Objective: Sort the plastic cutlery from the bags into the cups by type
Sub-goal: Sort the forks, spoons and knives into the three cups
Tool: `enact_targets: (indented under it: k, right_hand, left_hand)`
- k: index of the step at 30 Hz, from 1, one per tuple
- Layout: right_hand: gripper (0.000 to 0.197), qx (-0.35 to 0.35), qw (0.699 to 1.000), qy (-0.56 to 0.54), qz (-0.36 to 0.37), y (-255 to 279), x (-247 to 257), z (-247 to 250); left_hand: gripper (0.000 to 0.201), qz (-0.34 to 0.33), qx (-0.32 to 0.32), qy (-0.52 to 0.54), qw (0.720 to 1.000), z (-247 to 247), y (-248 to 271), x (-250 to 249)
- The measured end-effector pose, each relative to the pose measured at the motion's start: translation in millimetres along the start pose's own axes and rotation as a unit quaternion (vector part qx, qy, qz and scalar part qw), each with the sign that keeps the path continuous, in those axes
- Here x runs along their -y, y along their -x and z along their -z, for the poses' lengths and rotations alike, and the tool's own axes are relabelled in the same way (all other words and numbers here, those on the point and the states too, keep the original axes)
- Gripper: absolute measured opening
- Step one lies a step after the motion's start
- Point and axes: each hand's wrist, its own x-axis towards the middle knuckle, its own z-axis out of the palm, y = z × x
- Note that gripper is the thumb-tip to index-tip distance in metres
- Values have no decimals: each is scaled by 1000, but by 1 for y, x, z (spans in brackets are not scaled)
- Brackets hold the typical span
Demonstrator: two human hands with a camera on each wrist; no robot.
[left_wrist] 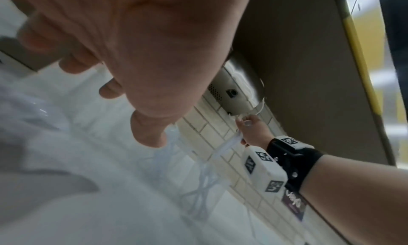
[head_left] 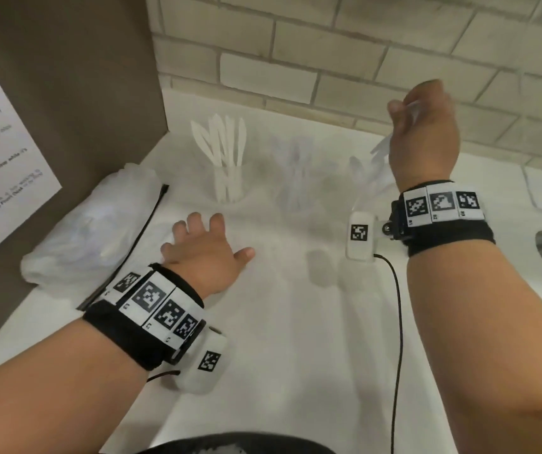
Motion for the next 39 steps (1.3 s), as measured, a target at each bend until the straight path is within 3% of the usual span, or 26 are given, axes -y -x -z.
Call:
enact_targets:
  k: [5, 9, 13, 17, 19, 24, 28, 31, 34, 36, 39]
  right_hand:
    - [26, 85, 994, 65, -35, 7, -28, -27]
    - [36, 191, 969, 117, -104, 10, -37, -45]
    - [41, 237, 957, 109, -130, 9, -42, -49]
    - [43, 261, 950, 110, -133, 5, -46, -46]
    - [44, 250, 950, 142, -123, 6, -43, -43]
    - [38, 125, 980, 150, -30, 22, -9, -36]
    - [30, 200, 970, 125, 50, 48, 33, -38]
    - [33, 375, 911, 159, 63, 72, 53, -47]
    - [46, 584, 793, 172, -31, 98, 62, -44]
    - [55, 633, 749, 191, -36, 114, 66, -42]
    - [52, 616, 751, 240, 12, 132, 69, -55]
  left_hand:
    - [105, 88, 39, -38, 995, 2, -7, 39]
    - [119, 98, 90, -77, 988, 9, -9, 47]
    - [119, 97, 127, -112, 981, 8, -8, 44]
    - [104, 79, 130, -110, 982, 9, -5, 30]
    - [95, 67, 141, -105, 982, 8, -6, 22]
    - [87, 41, 181, -108, 977, 3, -11, 0]
    - [88, -2, 169, -52, 984, 4, -9, -12]
    - [84, -44, 169, 71, 982, 5, -14, -3]
    - [86, -40, 193, 159, 967, 8, -17, 9]
    - [82, -15, 188, 190, 963, 11, -19, 17]
    - [75, -5, 199, 197, 960, 10, -19, 22]
